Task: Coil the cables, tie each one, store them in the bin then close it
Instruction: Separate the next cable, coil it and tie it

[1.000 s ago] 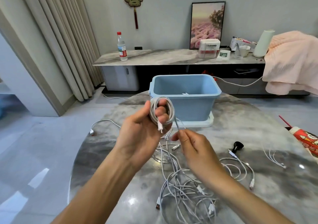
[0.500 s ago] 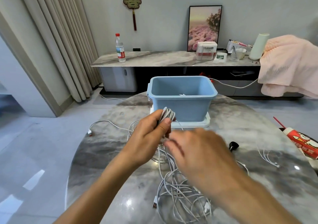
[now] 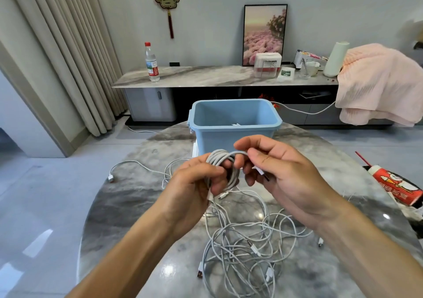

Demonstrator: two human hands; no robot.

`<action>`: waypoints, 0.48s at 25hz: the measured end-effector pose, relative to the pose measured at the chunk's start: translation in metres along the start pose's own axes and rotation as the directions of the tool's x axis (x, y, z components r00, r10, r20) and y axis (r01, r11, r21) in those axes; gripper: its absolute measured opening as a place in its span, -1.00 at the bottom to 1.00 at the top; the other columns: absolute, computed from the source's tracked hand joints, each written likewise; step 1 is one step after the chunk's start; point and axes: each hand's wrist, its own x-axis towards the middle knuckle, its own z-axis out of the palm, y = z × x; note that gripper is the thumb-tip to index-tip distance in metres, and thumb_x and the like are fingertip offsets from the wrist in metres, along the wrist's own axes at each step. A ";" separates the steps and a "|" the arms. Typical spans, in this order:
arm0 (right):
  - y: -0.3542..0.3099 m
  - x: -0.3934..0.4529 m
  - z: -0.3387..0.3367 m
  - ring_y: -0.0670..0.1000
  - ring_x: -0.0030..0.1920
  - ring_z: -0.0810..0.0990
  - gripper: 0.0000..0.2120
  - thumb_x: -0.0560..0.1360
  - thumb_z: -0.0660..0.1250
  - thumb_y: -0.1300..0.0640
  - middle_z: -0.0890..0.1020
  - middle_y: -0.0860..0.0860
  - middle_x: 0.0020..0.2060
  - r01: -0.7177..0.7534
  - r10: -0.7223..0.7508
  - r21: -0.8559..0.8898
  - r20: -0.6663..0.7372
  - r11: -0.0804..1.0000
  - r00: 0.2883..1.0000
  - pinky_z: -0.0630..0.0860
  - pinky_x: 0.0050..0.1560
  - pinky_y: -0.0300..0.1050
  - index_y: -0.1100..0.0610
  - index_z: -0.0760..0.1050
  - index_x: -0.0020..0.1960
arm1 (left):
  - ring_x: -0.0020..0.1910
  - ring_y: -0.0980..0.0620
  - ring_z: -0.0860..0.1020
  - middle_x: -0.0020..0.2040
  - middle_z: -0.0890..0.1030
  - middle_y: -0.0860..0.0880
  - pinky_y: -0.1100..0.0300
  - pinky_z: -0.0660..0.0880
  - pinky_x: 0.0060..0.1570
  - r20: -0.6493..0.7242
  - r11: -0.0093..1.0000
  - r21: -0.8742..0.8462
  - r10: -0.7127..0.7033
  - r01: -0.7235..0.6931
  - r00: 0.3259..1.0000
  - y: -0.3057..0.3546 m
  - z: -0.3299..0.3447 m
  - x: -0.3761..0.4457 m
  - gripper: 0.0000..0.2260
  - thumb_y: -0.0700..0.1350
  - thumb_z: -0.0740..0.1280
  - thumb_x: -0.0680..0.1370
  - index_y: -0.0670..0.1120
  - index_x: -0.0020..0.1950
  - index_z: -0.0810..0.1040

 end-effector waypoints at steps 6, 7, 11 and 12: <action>0.008 -0.006 -0.001 -0.09 -0.18 0.56 -0.95 0.55 0.38 0.14 0.60 -0.14 -0.25 0.266 -0.422 -0.871 0.075 0.413 0.903 0.45 -0.18 -0.18 0.03 0.59 -0.08 | -0.49 0.11 0.28 -0.44 0.32 -0.02 0.35 0.31 -0.48 -0.091 0.999 -0.029 -0.021 0.019 0.996 0.008 0.006 -0.007 -0.87 -0.28 0.25 0.32 -0.19 -0.32 0.60; 0.008 -0.007 0.000 -0.09 -0.24 0.55 -0.96 0.53 0.41 0.16 0.59 -0.12 -0.28 0.240 -0.402 -0.840 0.027 0.488 0.915 0.44 -0.22 -0.23 0.04 0.60 -0.10 | -0.49 0.11 0.28 -0.44 0.31 -0.02 0.35 0.29 -0.50 -0.101 0.999 -0.041 -0.027 0.023 0.995 0.009 0.008 -0.008 -0.87 -0.30 0.26 0.32 -0.19 -0.32 0.60; 0.011 -0.004 0.005 0.03 -0.36 0.63 -0.82 0.53 0.40 0.25 0.63 0.06 -0.27 0.007 -0.056 -0.379 -0.118 0.925 0.991 0.62 -0.26 -0.07 0.09 0.56 0.10 | -0.52 0.11 0.25 -0.45 0.27 -0.02 0.35 0.26 -0.53 -0.172 0.995 -0.064 -0.092 0.082 0.981 0.009 0.012 -0.007 -0.87 -0.29 0.19 0.35 -0.23 -0.30 0.54; 0.014 -0.003 0.005 0.04 -0.35 0.64 -0.74 0.53 0.39 0.27 0.62 0.07 -0.26 -0.030 -0.005 -0.347 -0.100 0.937 0.995 0.65 -0.23 -0.03 0.10 0.53 0.20 | -0.53 0.11 0.24 -0.45 0.26 -0.02 0.35 0.24 -0.54 -0.187 0.991 -0.079 -0.120 0.107 0.975 0.009 0.012 -0.007 -0.87 -0.29 0.18 0.36 -0.23 -0.30 0.52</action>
